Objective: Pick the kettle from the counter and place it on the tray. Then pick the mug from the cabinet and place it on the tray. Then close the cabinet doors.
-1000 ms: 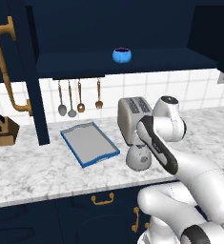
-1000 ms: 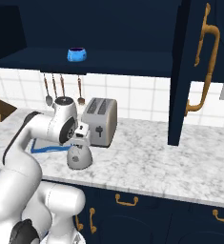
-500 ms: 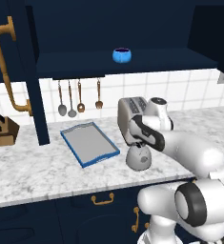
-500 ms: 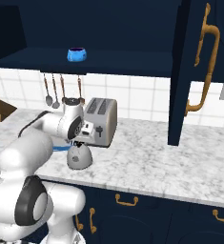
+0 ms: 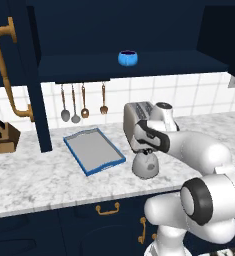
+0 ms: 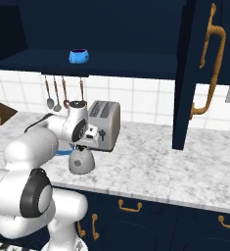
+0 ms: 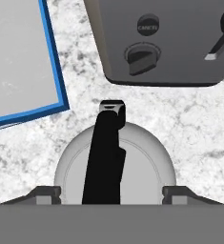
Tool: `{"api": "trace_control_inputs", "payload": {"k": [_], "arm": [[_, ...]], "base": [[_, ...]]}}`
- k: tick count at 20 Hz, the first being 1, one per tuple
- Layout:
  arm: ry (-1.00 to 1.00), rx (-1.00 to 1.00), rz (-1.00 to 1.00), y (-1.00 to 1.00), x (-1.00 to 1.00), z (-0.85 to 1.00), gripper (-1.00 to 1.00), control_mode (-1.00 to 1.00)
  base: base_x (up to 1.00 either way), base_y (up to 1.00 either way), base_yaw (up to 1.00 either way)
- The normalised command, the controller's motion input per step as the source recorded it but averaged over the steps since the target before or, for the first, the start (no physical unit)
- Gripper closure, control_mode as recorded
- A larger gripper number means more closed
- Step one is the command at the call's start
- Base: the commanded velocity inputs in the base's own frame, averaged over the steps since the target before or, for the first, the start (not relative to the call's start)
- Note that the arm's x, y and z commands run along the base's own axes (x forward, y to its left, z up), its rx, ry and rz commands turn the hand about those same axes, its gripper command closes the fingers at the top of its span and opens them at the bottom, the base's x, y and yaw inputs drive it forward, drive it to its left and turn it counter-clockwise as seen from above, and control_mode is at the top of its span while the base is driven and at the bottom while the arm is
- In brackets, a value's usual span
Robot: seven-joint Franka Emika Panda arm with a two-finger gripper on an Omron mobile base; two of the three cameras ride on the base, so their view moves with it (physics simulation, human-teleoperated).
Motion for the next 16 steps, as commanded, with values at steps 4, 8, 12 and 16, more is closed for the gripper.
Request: {"api": "trace_control_inputs", "payload": {"k": [4, 8, 12, 16], "arm": [[0.00, 0.00, 0.00, 0.00, -0.18, 0.00, 1.00, -1.00], [0.00, 0.00, 0.00, 0.03, -0.11, 0.00, 1.00, -1.00], [0.00, 0.00, 0.00, 0.29, 0.00, 0.32, 1.00, -1.00], [-0.06, -0.02, 0.00, 0.54, 0.00, 0.88, 1.00, -1.00]], "base": [[0.00, 0.00, 0.00], [0.00, 0.00, 0.00], [0.00, 0.00, 0.00], [0.00, 0.00, 0.00]]}}
